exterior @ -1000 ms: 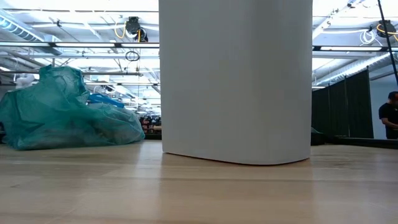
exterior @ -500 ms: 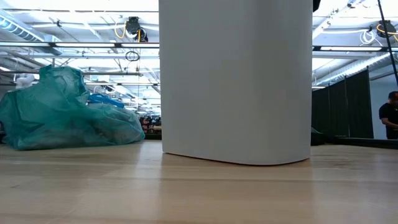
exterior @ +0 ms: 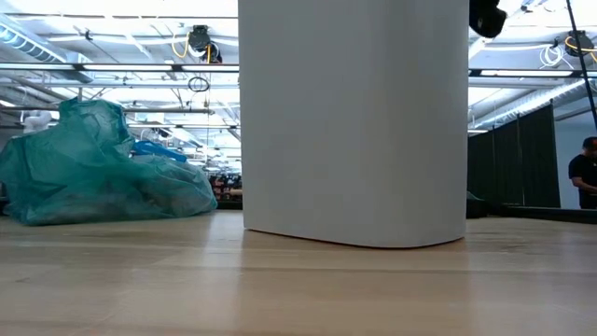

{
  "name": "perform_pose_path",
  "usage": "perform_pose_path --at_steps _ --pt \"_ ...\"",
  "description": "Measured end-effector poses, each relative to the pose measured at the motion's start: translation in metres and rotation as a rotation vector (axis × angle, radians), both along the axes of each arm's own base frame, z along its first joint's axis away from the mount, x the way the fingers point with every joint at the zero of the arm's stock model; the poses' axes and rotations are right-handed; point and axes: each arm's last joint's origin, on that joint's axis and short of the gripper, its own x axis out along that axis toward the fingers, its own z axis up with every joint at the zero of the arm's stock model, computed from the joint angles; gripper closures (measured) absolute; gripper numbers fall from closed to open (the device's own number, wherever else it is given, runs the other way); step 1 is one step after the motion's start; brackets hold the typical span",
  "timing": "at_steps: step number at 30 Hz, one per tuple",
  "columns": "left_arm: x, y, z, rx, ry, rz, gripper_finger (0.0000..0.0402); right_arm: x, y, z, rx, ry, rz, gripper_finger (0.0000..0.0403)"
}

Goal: Place trash/remove bag and relplace
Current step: Insert the new blue trash bag into the trash bin

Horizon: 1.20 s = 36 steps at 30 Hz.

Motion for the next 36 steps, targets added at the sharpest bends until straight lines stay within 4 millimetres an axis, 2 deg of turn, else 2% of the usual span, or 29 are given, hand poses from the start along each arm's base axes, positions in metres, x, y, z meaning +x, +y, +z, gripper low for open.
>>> perform_pose_path --at_steps 3,7,11,14,20,24,30,36 --pt "0.006 0.010 0.001 0.026 -0.024 0.068 0.0401 0.000 0.002 -0.011 0.054 -0.079 0.016 0.0248" --pt "0.018 0.031 -0.001 0.044 0.003 0.150 0.0401 0.001 0.001 -0.021 0.091 -0.094 0.004 0.0248" --pt "0.031 0.053 -0.013 -0.026 0.127 0.162 0.0401 0.003 0.001 -0.018 0.095 -0.134 0.027 0.0248" --pt "0.037 0.058 -0.013 -0.052 0.135 0.151 0.0392 0.003 0.002 -0.011 0.095 -0.204 0.052 0.0248" --pt "0.036 0.058 0.005 0.048 0.037 0.135 0.0343 0.007 0.002 -0.002 0.071 -0.292 0.078 0.0248" --pt "0.035 0.058 0.005 0.062 0.040 0.141 0.0299 0.008 0.002 0.004 0.043 -0.350 0.084 0.0248" --pt "0.027 0.062 0.017 0.085 -0.027 0.150 0.0237 0.014 -0.003 -0.004 0.048 -0.284 0.066 0.0248" --pt "0.024 0.062 0.018 0.053 -0.005 0.114 0.0185 0.018 -0.004 -0.007 0.057 -0.255 0.075 0.0248"
